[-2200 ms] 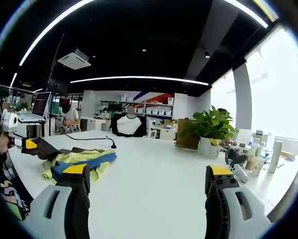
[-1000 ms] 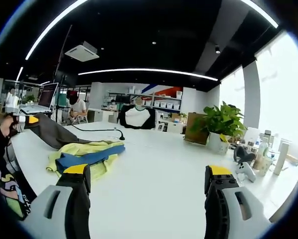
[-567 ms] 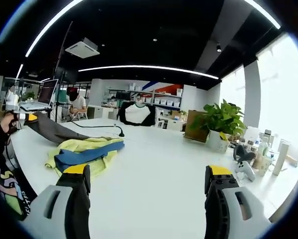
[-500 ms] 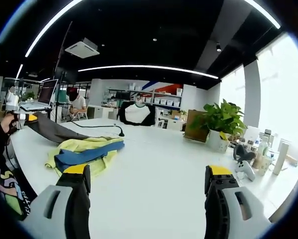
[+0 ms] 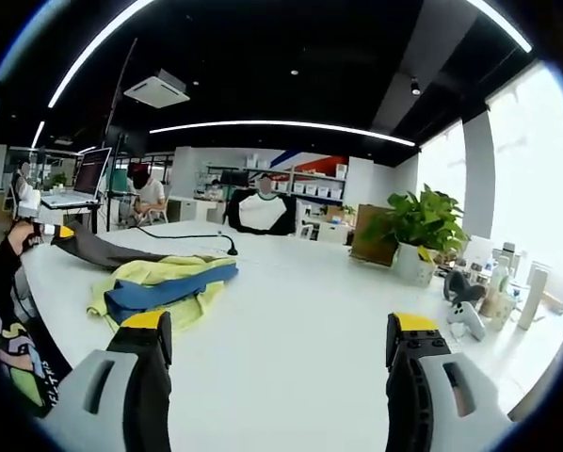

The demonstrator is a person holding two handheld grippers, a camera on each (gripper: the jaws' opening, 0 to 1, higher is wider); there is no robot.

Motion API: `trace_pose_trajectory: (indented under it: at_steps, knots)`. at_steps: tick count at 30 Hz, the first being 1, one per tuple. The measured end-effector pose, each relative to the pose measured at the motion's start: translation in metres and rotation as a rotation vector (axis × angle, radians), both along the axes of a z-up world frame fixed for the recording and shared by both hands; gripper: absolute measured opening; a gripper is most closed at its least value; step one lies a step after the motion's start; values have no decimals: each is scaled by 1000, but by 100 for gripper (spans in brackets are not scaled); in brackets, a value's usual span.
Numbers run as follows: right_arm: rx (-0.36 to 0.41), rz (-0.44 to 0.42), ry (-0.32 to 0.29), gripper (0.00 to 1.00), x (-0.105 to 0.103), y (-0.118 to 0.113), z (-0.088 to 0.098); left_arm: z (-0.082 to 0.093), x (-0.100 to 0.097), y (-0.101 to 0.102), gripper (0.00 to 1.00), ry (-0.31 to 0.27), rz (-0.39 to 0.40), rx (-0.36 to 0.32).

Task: Fold the garment on the visible template until the final outline fits inside the template.

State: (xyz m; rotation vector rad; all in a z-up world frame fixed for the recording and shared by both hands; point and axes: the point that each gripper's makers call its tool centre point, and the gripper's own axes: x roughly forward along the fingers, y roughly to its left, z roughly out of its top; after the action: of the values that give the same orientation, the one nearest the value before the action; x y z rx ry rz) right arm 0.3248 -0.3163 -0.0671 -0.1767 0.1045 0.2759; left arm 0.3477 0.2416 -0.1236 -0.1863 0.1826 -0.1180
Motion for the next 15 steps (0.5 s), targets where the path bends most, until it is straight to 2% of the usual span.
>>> trace_pose_trajectory:
  at_steps: [3, 15]
  knots:
    - [5, -6, -1, 97, 0, -1, 1, -9, 2, 6, 2, 25, 13, 11]
    - [29, 27, 28, 97, 4, 7, -7, -16, 1, 24, 2, 33, 68, 62]
